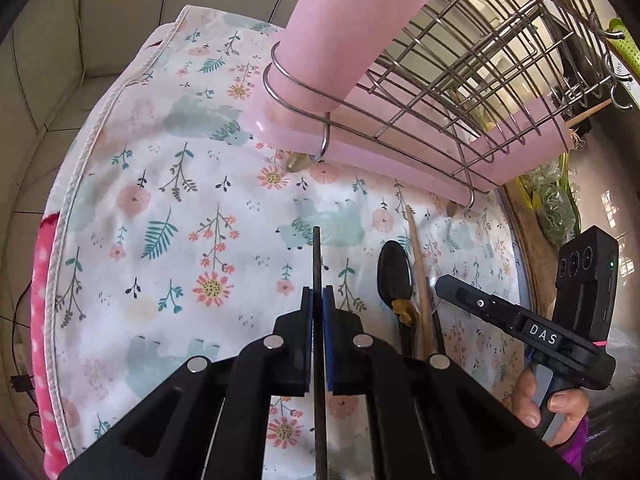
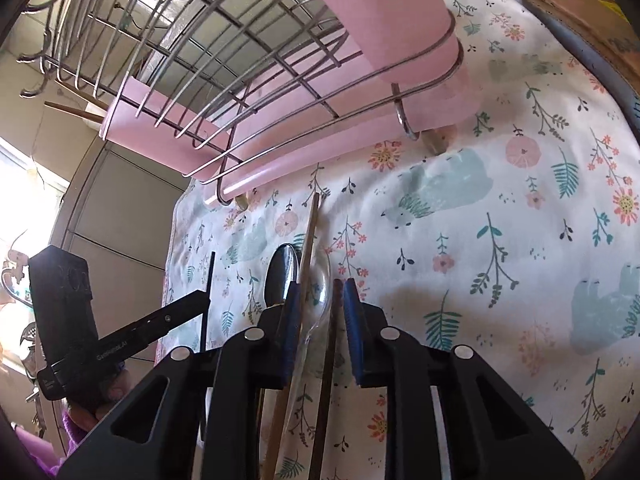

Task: Organize utensils
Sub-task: 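Grasp a wooden chopstick with the left tool while the right tool grasps a clear spoon, then lift the chopstick and clear spoon up over the pink cup and lower them in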

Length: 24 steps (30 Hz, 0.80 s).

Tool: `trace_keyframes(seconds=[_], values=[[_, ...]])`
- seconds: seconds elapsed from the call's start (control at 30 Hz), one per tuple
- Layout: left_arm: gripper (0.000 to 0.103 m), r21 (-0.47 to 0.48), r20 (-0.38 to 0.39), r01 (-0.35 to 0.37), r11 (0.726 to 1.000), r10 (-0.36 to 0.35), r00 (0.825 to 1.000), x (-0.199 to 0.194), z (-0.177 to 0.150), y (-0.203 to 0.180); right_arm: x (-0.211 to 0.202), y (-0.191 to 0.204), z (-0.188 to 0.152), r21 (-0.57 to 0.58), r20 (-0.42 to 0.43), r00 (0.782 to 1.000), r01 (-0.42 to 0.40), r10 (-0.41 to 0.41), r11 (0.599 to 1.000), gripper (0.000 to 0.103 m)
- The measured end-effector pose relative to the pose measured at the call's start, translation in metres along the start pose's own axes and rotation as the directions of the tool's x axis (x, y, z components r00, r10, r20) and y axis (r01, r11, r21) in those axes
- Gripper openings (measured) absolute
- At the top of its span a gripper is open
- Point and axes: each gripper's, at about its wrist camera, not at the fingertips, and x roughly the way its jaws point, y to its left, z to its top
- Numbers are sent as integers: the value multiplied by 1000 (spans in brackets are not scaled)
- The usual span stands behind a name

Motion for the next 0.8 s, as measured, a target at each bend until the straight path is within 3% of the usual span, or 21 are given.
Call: trace_keyframes(seconds=[0.1, 0.47, 0.6, 0.8], values=[[4, -1, -29, -4, 1000, 4, 1000, 8, 1, 3, 10, -1, 1, 5, -12, 1000, 8, -8, 1000, 5], [6, 63, -97, -37, 997, 43, 994, 32, 8, -10, -34, -8, -2, -5, 116, 992, 48, -47, 999, 4], [5, 86, -91, -60, 995, 67, 994, 32, 11, -15, -53, -3, -3, -29, 174, 983, 63, -57, 998, 4], [4, 63, -31, -33, 997, 35, 999, 11, 3, -15, -78, 5, -7, -62, 249, 968, 59, -42, 996, 4]])
